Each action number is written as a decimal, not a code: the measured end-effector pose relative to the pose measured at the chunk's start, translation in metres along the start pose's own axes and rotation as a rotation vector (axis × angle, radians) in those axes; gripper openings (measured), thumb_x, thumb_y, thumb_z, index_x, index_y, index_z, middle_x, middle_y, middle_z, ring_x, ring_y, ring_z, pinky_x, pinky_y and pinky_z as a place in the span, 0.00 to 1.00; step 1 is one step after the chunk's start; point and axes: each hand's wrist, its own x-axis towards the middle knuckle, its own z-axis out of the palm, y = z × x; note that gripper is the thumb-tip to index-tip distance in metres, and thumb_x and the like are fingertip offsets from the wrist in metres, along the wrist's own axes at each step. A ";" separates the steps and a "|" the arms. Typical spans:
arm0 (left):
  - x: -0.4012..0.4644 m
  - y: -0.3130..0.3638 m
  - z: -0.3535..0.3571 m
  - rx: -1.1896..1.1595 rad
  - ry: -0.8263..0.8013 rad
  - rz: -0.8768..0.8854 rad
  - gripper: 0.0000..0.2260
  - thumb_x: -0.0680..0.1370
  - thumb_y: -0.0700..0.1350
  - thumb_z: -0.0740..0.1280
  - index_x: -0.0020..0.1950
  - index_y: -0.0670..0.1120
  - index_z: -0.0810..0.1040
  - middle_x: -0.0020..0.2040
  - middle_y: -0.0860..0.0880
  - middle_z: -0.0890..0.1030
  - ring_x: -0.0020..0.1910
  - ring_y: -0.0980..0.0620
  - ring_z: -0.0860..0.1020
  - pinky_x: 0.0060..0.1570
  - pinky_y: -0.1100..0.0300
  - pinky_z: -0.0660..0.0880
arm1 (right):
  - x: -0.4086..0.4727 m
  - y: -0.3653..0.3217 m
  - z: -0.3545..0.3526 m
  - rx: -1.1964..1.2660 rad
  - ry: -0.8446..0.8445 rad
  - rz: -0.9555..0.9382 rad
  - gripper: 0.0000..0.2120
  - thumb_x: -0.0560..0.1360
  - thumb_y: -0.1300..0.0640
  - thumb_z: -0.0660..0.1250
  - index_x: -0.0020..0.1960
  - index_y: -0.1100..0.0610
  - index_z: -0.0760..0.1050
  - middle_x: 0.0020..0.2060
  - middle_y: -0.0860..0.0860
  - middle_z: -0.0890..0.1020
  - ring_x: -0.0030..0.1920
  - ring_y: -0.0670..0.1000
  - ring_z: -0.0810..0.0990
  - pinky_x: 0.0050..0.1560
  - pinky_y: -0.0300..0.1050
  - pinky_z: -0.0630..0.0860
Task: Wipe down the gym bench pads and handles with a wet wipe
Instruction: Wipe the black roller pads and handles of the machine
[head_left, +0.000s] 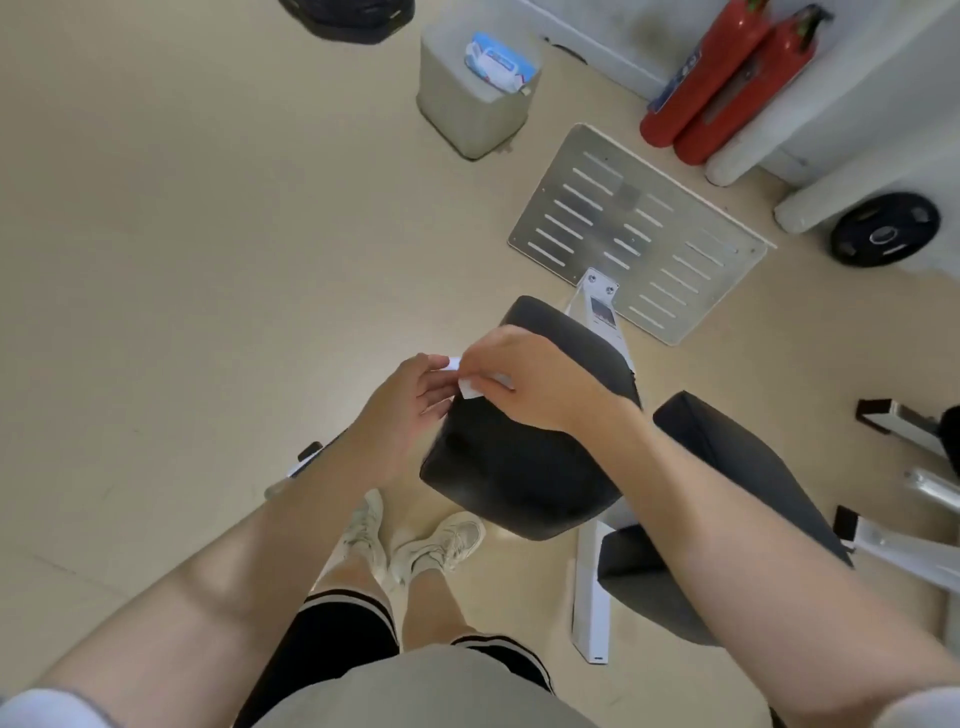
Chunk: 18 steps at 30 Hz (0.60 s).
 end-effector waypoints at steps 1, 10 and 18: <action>0.002 -0.001 -0.001 -0.006 0.006 -0.008 0.10 0.80 0.44 0.54 0.53 0.43 0.74 0.48 0.46 0.79 0.48 0.51 0.78 0.59 0.58 0.71 | 0.003 0.003 -0.004 -0.061 -0.039 -0.011 0.10 0.78 0.61 0.60 0.50 0.60 0.80 0.46 0.53 0.82 0.49 0.52 0.76 0.57 0.46 0.70; 0.008 0.011 -0.016 0.177 -0.166 -0.070 0.10 0.77 0.43 0.59 0.48 0.48 0.80 0.47 0.53 0.84 0.51 0.58 0.80 0.51 0.65 0.72 | 0.036 0.028 -0.012 -0.072 -0.110 0.190 0.19 0.78 0.54 0.55 0.36 0.64 0.74 0.33 0.57 0.77 0.39 0.57 0.73 0.47 0.54 0.71; 0.021 0.043 -0.030 0.477 -0.259 -0.134 0.11 0.78 0.41 0.61 0.58 0.42 0.78 0.49 0.49 0.81 0.50 0.57 0.79 0.49 0.69 0.74 | 0.014 0.006 -0.004 -0.131 -0.122 -0.075 0.19 0.78 0.51 0.53 0.47 0.60 0.80 0.44 0.52 0.83 0.49 0.56 0.78 0.60 0.46 0.68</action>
